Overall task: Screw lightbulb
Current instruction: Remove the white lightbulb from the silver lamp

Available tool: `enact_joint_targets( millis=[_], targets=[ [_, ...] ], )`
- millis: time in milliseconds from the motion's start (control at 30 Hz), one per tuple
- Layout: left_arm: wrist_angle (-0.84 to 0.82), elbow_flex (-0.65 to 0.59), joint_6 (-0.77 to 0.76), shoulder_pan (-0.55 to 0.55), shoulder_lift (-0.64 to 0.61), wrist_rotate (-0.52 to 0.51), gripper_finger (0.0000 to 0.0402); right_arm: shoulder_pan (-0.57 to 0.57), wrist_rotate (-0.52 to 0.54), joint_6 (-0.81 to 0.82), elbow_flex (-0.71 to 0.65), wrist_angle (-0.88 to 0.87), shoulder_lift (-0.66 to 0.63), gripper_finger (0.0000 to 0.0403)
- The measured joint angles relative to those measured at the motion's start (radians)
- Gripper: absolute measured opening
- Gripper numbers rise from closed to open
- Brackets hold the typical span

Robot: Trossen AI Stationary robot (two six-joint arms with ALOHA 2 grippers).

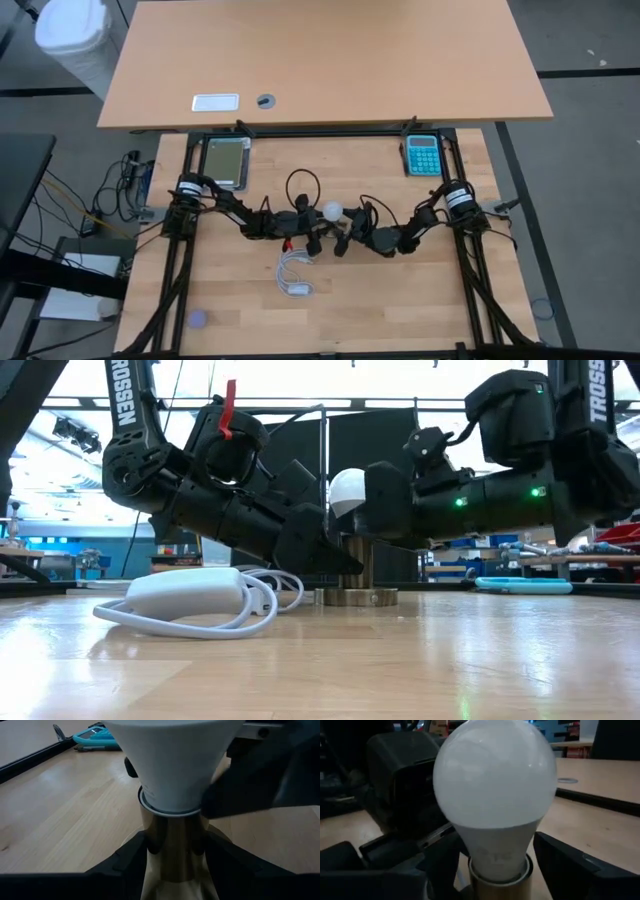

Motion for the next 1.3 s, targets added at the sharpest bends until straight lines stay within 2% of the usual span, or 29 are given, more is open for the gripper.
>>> enact_joint_targets(
  millis=[400,633,800,933,1300],
  targets=[
    [-0.004,0.0,-0.002,0.0,-0.001,-0.001,0.0188,-0.024,-0.033,-0.034,-0.001,0.026,0.009,0.0167],
    [-0.008,-0.001,-0.003,0.0,-0.002,-0.004,0.0188,-0.024,-0.07,-0.037,-0.004,0.029,0.009,0.016],
    [-0.008,-0.001,-0.002,0.0,-0.002,0.002,0.0188,-0.028,-0.133,-0.035,-0.039,0.059,0.007,0.016],
    [-0.008,0.0,-0.002,0.0,-0.002,0.014,0.0188,-0.058,-0.252,-0.026,-0.083,0.113,0.006,0.016],
    [-0.011,-0.003,-0.005,-0.001,-0.002,0.013,0.0188,-0.215,-0.719,-0.047,-0.13,0.13,-0.001,0.016]
  ],
)
